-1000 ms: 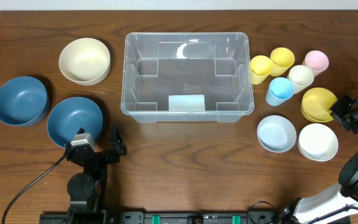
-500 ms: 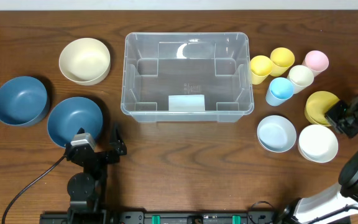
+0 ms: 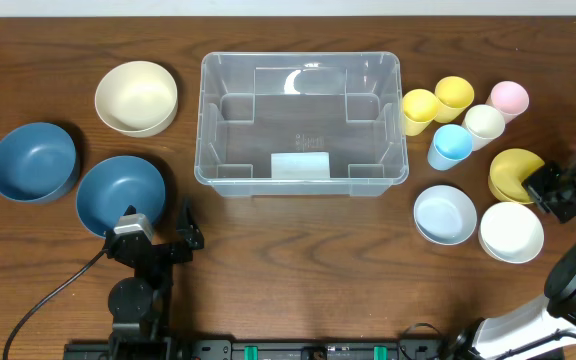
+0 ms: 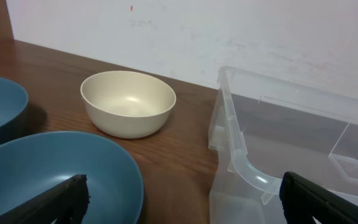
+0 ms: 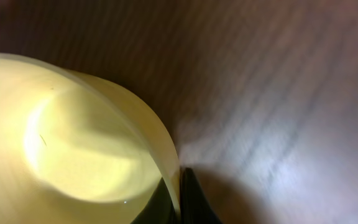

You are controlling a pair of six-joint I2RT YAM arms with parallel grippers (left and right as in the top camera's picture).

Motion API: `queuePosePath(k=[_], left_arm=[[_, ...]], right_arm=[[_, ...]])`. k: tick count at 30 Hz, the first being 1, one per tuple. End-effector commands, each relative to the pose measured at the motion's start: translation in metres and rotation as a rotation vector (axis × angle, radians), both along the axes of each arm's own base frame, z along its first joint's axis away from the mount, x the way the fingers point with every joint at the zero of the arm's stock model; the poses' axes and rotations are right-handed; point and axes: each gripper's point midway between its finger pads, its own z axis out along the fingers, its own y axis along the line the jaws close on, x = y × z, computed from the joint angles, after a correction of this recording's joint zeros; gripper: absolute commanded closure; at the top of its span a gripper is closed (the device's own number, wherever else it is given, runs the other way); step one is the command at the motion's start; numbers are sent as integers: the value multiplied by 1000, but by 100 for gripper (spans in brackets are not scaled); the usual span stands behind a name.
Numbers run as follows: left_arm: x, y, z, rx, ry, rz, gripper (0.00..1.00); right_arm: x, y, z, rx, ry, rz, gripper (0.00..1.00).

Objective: Pack container
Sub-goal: 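Lift the yellow bowl and carry it over the clear container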

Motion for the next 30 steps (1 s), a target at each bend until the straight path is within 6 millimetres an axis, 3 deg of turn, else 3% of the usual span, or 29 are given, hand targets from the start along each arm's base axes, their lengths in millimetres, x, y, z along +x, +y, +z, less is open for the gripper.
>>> queuePosePath(k=[1,8,12,19,23,26,30], left_arm=[[0,1,-19,-7,47,7,2],[0,1,-19,-7,47,7,2],[0,1,-19,-7,47,7,2],[0,1,-19,-7,47,7,2],[0,1,-19,-7,47,7,2],[0,1,-19,-7,47,7,2],[0,1,-19,-7,47,7,2]], right_arm=[[13,-14,45,-29,-91,-54,99],[11,-19,130,-78,-182,-45,99],[27,11,175,-50,-334,122,99],[53,110,251,-2,-552,452,99],[67,196,292,-16,-636,695,99],[68,249,309,-80,-664,831,98],[67,307,313,-186,-678,962,98]])
